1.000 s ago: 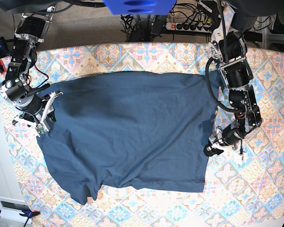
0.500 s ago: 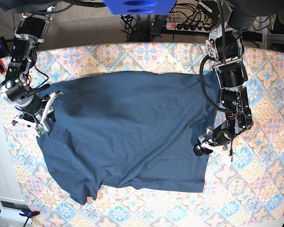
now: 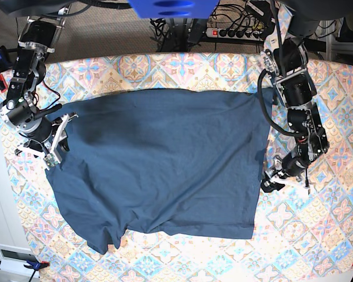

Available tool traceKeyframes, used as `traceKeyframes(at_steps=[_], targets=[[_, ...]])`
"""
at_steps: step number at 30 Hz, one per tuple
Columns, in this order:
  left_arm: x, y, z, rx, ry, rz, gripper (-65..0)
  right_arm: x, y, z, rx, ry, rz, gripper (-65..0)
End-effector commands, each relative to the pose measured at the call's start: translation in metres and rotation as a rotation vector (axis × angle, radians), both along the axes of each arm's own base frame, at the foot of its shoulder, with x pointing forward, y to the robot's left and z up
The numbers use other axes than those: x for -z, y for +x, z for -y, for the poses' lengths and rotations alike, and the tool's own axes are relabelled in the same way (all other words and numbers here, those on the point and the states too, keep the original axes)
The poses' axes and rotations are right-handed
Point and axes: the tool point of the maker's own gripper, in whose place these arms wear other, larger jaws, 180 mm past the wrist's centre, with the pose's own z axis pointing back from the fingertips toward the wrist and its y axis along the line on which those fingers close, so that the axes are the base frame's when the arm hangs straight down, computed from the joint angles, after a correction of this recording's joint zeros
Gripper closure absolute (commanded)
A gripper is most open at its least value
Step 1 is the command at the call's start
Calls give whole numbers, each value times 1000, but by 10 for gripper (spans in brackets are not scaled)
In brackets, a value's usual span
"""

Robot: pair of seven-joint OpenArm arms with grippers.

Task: Layout the t-shirt on the table in an organized manner, then fold the t-shirt properly
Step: 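Grasp the shirt's side edge with the left gripper and pull it outward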

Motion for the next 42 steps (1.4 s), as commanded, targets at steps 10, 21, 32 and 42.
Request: traceKeyframes(at_steps=[10,21,32,42], targets=[[-2,3,22,27,-32,22,-331,-15,8,1,-9,-6,48,-168],[-20,17,30,31,-63,73,0,-15,7,1,-10,-7,48,-168],[-89,64,-18,-73,19,261,0,-14,6,1,-10,-7,46,-168],[-39,77,-19,-128,45,85,-362,-6,-5,-18,-52,96,23,-168]])
